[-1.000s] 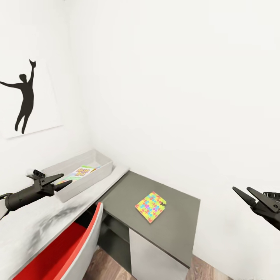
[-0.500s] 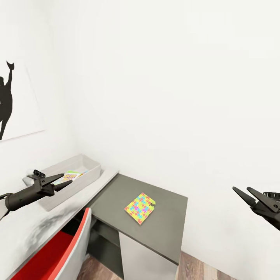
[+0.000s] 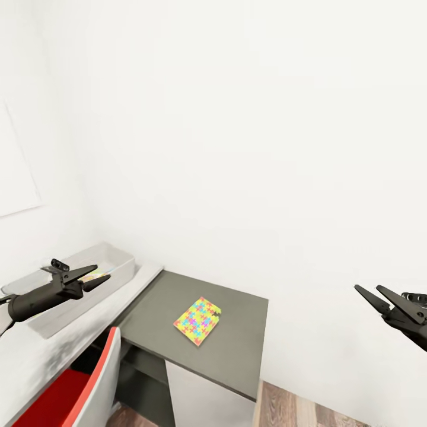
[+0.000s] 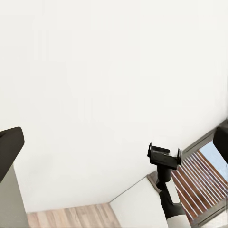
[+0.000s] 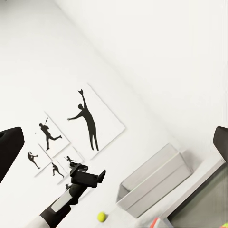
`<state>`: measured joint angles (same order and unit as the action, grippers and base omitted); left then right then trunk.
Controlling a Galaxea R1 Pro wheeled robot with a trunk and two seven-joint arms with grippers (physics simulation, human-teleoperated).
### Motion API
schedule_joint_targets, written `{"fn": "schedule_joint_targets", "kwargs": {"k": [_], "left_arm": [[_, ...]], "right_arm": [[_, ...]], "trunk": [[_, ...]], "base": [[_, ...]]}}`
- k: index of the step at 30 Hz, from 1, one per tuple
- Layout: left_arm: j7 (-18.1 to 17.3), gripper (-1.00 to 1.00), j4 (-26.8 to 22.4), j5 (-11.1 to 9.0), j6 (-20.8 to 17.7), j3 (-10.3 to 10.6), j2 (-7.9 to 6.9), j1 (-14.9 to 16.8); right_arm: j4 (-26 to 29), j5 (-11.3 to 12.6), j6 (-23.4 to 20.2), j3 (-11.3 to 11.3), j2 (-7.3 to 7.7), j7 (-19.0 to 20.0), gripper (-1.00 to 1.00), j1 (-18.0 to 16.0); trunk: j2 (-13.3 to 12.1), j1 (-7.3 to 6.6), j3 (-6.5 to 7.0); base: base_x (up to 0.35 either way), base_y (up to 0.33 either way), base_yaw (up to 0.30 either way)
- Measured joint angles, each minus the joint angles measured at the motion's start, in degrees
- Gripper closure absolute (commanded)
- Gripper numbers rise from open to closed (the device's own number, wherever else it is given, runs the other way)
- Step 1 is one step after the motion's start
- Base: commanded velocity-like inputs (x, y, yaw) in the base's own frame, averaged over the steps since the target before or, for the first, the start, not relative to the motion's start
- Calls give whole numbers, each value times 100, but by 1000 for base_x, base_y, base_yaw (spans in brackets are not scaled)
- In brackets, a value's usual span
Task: Put all the toys in the child's room - the three board games (two on the bed and one on the table), the two jigsaw puzzles on the table, and the tennis ball on the table - inside the toy box on the table in the child's room.
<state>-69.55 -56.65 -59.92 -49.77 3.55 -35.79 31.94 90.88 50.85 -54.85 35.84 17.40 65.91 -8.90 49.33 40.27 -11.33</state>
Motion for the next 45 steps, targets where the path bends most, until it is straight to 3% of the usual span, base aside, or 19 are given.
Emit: {"fn": "schedule_joint_targets", "kwargs": {"k": [16,29,45], "left_arm": [[0,-100,-4,0,-6,0,0,0],[0,-100,-7,1,1,4,1,0],[0,-100,-6,1,32,5,0,-7]], "right_arm": [[-1,0,0,0,0,1,-100,0],[0,0,0,7,0,0,-100,-2],[0,-1,1,9,7,0,-100,-1]], "trunk": [[1,0,121],[0,-2,212],[-1,1,177]], "base": [[9,3,-207],[201,85,-193],[-2,3,-198]]}}
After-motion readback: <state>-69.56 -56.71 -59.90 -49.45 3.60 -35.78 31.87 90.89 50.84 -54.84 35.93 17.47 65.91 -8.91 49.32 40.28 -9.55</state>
